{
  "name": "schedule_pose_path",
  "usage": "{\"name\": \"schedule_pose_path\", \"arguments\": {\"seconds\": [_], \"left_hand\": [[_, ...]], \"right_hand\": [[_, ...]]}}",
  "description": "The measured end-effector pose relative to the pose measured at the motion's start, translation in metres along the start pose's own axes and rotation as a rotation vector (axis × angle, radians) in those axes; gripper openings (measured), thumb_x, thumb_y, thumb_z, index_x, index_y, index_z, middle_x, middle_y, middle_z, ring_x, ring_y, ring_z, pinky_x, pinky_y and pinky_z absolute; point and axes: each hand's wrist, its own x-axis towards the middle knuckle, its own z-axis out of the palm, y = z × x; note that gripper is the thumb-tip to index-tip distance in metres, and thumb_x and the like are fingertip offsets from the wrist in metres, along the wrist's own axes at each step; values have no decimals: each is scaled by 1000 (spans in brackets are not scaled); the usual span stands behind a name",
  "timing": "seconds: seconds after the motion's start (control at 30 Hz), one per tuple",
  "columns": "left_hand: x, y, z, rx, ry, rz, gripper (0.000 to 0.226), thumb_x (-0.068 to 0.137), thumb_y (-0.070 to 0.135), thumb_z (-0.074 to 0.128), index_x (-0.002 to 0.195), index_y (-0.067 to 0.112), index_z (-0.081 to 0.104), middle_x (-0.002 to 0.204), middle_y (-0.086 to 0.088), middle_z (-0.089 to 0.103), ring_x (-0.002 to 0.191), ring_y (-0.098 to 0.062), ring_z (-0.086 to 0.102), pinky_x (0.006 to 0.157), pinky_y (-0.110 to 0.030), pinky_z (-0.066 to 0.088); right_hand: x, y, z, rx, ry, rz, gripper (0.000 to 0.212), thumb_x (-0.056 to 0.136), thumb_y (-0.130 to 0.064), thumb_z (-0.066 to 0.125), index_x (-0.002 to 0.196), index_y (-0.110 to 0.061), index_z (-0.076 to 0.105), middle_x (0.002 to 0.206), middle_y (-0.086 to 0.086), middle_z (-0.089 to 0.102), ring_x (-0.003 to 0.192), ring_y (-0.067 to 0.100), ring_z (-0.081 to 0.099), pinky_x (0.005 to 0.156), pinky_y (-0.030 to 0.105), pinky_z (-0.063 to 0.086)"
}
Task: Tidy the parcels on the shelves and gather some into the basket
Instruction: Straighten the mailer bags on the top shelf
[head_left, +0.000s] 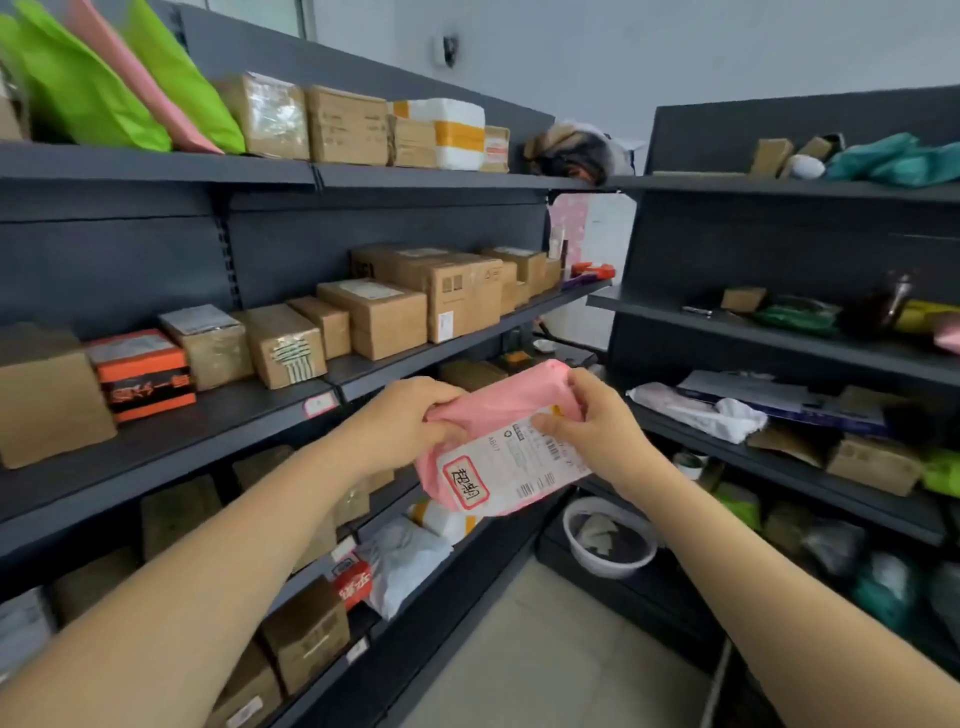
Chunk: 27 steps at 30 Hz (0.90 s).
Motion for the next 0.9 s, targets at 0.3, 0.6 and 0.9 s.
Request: {"name": "schedule_pose_path", "arguments": {"seconds": [0.3, 0.6, 0.9], "left_hand": [[128, 6, 64, -142, 18, 132, 26, 89, 19, 61, 115, 21, 68, 91, -1, 60, 90, -19, 57, 80, -35, 48], [209, 36, 133, -854, -84, -147, 13, 94, 23, 57, 99, 17, 67, 96, -5, 72, 88, -24, 68, 81, -41, 56], [265, 100, 237, -506, -384, 118, 19, 92, 12, 52, 88, 6, 70, 70, -10, 65, 66, -24, 61, 70, -36, 49]], "right_hand": [[41, 57, -52, -35, 264, 199, 49, 81, -28, 73, 124, -24, 51, 108, -5, 60, 96, 14, 60, 81, 36, 55], [34, 126, -94, 159, 451, 498, 84, 79, -36, 74, 147, -29, 25, 136, 0, 47, 111, 17, 52, 89, 34, 47], [24, 199, -179, 21, 493, 497, 93, 76, -26, 78, 148, -37, 19, 150, -4, 33, 134, 22, 37, 105, 51, 40]]}}
